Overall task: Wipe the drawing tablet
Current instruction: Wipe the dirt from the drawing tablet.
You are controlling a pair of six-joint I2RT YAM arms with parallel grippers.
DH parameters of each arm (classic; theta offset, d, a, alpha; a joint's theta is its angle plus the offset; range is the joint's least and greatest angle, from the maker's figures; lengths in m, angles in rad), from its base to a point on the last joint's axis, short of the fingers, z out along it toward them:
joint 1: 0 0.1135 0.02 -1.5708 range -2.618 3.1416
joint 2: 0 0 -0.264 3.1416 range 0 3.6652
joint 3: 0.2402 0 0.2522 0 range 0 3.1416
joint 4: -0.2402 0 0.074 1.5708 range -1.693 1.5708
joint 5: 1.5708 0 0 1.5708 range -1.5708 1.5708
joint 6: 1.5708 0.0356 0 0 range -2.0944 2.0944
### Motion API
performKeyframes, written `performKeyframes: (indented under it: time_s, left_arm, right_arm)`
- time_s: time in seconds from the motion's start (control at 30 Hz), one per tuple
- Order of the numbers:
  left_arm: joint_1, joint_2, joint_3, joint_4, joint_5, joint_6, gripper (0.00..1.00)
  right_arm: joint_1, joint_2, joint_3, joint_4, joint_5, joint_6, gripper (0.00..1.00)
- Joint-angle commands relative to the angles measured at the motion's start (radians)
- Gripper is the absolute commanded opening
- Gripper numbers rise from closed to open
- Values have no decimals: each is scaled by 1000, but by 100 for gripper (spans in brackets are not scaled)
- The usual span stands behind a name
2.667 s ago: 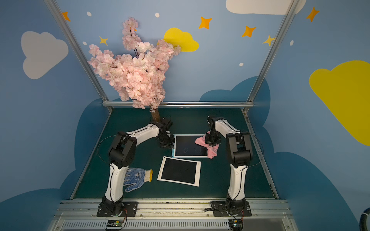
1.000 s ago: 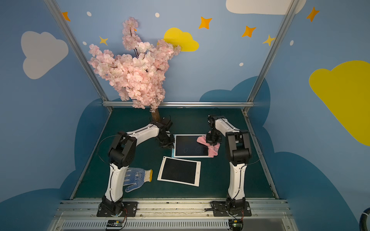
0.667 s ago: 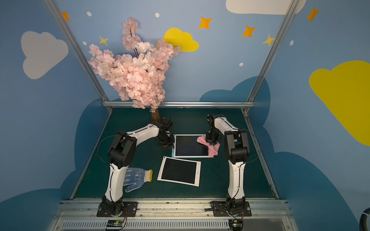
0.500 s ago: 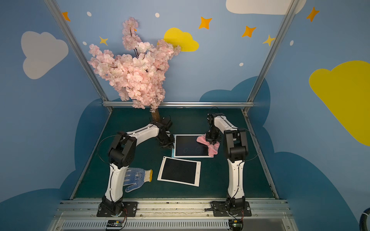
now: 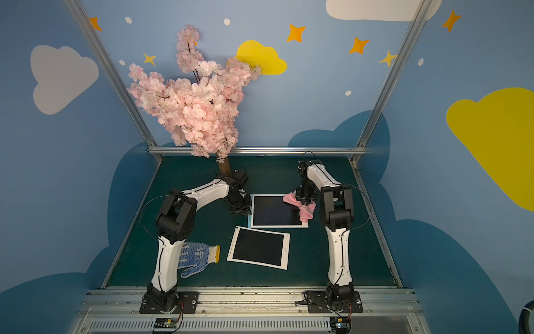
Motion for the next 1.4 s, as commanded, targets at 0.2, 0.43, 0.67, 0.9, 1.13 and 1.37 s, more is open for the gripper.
performKeyframes:
  time_s: [0.2, 0.43, 0.67, 0.9, 1.13, 1.37]
  left_arm:
    - [24, 57, -17, 2, -80, 6, 19]
    - [24, 51, -15, 13, -75, -3, 19]
    - [25, 37, -38, 34, -71, -18, 19]
    - [29, 32, -50, 47, -66, -23, 19]
    - [29, 34, -38, 45, -64, -21, 19]
    - [29, 39, -33, 41, -64, -19, 19]
  right_arm:
    - [8, 6, -125, 77, 15, -26, 0]
    - [-7, -8, -144, 21, 81, -66, 0]
    - [10, -22, -187, -21, 67, -56, 0]
    - [24, -49, -260, -28, 5, 6, 0]
    - [63, -78, -310, 3, -6, 38, 0]
    - [49, -49, -155, 77, 19, 27, 0]
